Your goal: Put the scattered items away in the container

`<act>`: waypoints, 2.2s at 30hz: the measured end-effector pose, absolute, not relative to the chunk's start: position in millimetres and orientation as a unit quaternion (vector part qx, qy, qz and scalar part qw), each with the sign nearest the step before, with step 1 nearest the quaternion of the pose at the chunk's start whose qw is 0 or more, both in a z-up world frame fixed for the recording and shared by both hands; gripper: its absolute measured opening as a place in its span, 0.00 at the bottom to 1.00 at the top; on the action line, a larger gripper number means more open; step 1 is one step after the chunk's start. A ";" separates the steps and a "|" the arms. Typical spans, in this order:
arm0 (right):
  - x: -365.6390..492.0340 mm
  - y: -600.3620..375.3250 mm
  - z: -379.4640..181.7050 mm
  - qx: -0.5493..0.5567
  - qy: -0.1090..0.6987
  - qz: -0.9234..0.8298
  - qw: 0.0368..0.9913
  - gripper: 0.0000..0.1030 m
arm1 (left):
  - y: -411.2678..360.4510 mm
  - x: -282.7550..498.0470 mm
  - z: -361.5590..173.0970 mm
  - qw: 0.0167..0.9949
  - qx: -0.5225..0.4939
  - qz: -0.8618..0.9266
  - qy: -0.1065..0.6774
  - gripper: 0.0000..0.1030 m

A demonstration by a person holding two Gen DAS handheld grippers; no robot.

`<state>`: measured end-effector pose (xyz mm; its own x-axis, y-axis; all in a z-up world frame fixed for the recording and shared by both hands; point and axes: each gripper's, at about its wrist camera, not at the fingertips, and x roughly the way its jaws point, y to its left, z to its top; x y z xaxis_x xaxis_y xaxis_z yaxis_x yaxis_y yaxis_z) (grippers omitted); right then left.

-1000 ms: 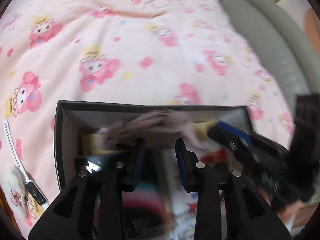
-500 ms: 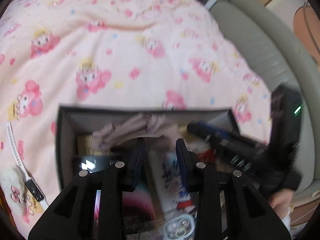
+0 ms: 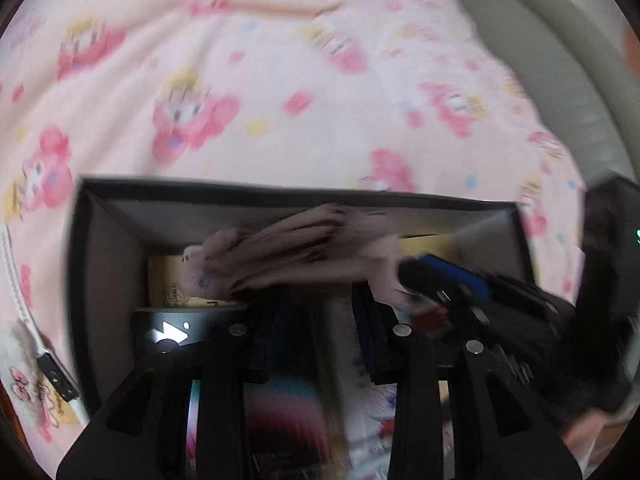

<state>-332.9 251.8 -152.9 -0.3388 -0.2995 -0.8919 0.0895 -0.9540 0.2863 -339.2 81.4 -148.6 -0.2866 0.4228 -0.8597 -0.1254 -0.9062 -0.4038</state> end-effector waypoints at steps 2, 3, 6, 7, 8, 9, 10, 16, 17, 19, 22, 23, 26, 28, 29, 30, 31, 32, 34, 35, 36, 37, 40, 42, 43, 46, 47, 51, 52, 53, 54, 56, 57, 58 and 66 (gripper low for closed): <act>-332.9 256.3 -143.5 0.545 -0.105 -0.823 0.120 0.15 | 78.2 -327.9 -128.5 0.191 -0.540 0.808 -0.135 0.31; -332.8 258.1 -140.2 0.539 -0.110 -0.827 0.120 0.15 | 74.0 -324.1 -119.5 0.198 -0.525 0.815 -0.147 0.31; -335.0 258.4 -143.1 0.546 -0.113 -0.822 0.118 0.15 | 62.4 -328.2 -111.7 0.183 -0.510 0.823 -0.173 0.31; -335.8 257.4 -147.4 0.553 -0.112 -0.817 0.118 0.15 | 60.7 -332.1 -113.8 0.172 -0.514 0.822 -0.173 0.31; -336.7 256.7 -151.5 0.560 -0.112 -0.812 0.118 0.15 | 60.0 -337.2 -117.9 0.163 -0.521 0.819 -0.174 0.31; -337.0 255.2 -156.0 0.568 -0.108 -0.807 0.117 0.15 | 59.8 -342.5 -125.2 0.159 -0.529 0.814 -0.180 0.31; -336.8 253.0 -159.8 0.575 -0.104 -0.803 0.117 0.15 | 60.9 -345.3 -130.8 0.155 -0.536 0.810 -0.182 0.31; -334.8 246.0 -167.9 0.584 -0.075 -0.800 0.115 0.15 | 69.9 -354.7 -163.8 0.140 -0.571 0.791 -0.170 0.31; -334.6 245.8 -167.2 0.583 -0.073 -0.801 0.114 0.15 | 70.8 -354.4 -166.7 0.142 -0.576 0.787 -0.169 0.31; -333.7 246.7 -162.7 0.578 -0.072 -0.805 0.112 0.15 | 71.0 -349.9 -164.6 0.144 -0.573 0.789 -0.168 0.31; -326.2 248.1 -145.7 0.558 -0.065 -0.820 0.107 0.15 | 70.7 -336.6 -144.8 0.155 -0.548 0.807 -0.154 0.31; -322.9 248.9 -138.4 0.551 -0.062 -0.826 0.106 0.15 | 71.1 -331.6 -136.3 0.159 -0.540 0.814 -0.145 0.31; -303.6 252.8 -109.8 0.518 -0.048 -0.848 0.095 0.15 | 73.2 -311.6 -106.0 0.169 -0.514 0.833 -0.116 0.31; -289.6 254.9 -94.0 0.501 -0.043 -0.860 0.091 0.15 | 74.5 -294.0 -86.3 0.181 -0.497 0.842 -0.106 0.36; -282.4 254.9 -86.2 0.495 -0.041 -0.863 0.091 0.15 | 75.0 -285.3 -77.6 0.188 -0.490 0.845 -0.104 0.37; -274.9 253.5 -79.0 0.490 -0.039 -0.866 0.092 0.16 | 75.6 -274.4 -68.3 0.194 -0.481 0.849 -0.101 0.38; -266.0 251.3 -71.3 0.485 -0.035 -0.869 0.095 0.17 | 76.1 -262.5 -59.5 0.198 -0.472 0.854 -0.097 0.38; -257.6 249.6 -65.0 0.478 -0.033 -0.873 0.096 0.21 | 75.9 -254.7 -53.6 0.199 -0.466 0.857 -0.093 0.38; -234.4 242.1 -54.6 0.461 -0.031 -0.882 0.096 0.29 | 76.2 -233.1 -42.0 0.200 -0.454 0.864 -0.083 0.39; -222.8 239.9 -50.4 0.454 -0.035 -0.885 0.095 0.34 | 75.8 -222.6 -38.5 0.199 -0.452 0.866 -0.078 0.39; -210.4 236.8 -47.0 0.449 -0.042 -0.887 0.098 0.34 | 74.7 -209.2 -35.0 0.195 -0.451 0.868 -0.071 0.39; -197.4 233.4 -43.8 0.446 -0.049 -0.888 0.104 0.34 | 74.1 -201.3 -32.9 0.193 -0.450 0.869 -0.067 0.39; -161.5 223.0 -34.8 0.434 -0.057 -0.892 0.114 0.34 | 71.8 -169.1 -25.2 0.190 -0.448 0.872 -0.048 0.39; -141.6 217.8 -29.2 0.425 -0.054 -0.897 0.110 0.34 | 68.6 -146.4 -20.1 0.192 -0.444 0.874 -0.039 0.39; -131.1 215.3 -25.8 0.422 -0.056 -0.898 0.111 0.34 | 66.3 -138.3 -18.6 0.194 -0.445 0.873 -0.039 0.39; -106.9 206.6 -18.5 0.416 -0.059 -0.900 0.115 0.34 | 57.2 -115.9 -14.4 0.197 -0.444 0.873 -0.044 0.39; -100.8 203.4 -16.1 0.414 -0.058 -0.901 0.118 0.34 | 52.6 -108.3 -13.0 0.197 -0.444 0.873 -0.047 0.39; -81.9 183.5 -7.9 0.406 -0.048 -0.903 0.130 0.34 | 31.1 -83.4 -10.7 0.200 -0.448 0.869 -0.066 0.39; -78.6 175.9 -7.1 0.406 -0.043 -0.903 0.134 0.34 | 25.3 -78.1 -10.6 0.196 -0.449 0.869 -0.068 0.39; -76.0 166.5 -7.0 0.407 -0.037 -0.902 0.141 0.34 | 17.8 -73.8 -10.7 0.191 -0.449 0.870 -0.071 0.39; -72.3 158.0 -7.7 0.408 -0.033 -0.901 0.146 0.34 | 8.9 -69.0 -11.5 0.183 -0.451 0.871 -0.075 0.39; -69.6 137.5 -10.6 0.413 -0.028 -0.896 0.162 0.34 | -10.4 -62.3 -14.2 0.166 -0.456 0.870 -0.083 0.39; -70.4 122.9 -13.3 0.417 -0.025 -0.892 0.174 0.34 | -24.3 -58.5 -15.8 0.153 -0.459 0.871 -0.087 0.39; -71.2 113.1 -15.5 0.420 -0.022 -0.888 0.183 0.34 | -33.7 -56.2 -17.4 0.145 -0.461 0.871 -0.090 0.39; -88.1 6.3 -37.9 0.462 -0.010 -0.840 0.285 0.34 | -140.5 -33.3 -36.3 0.064 -0.472 0.867 -0.146 0.39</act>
<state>-88.1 6.3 -37.9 -0.4115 -0.4882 -0.7696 0.4692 -0.8374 0.2803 -33.3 -140.5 -36.3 -0.5462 0.2493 -0.7997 0.0260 -0.9492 -0.3136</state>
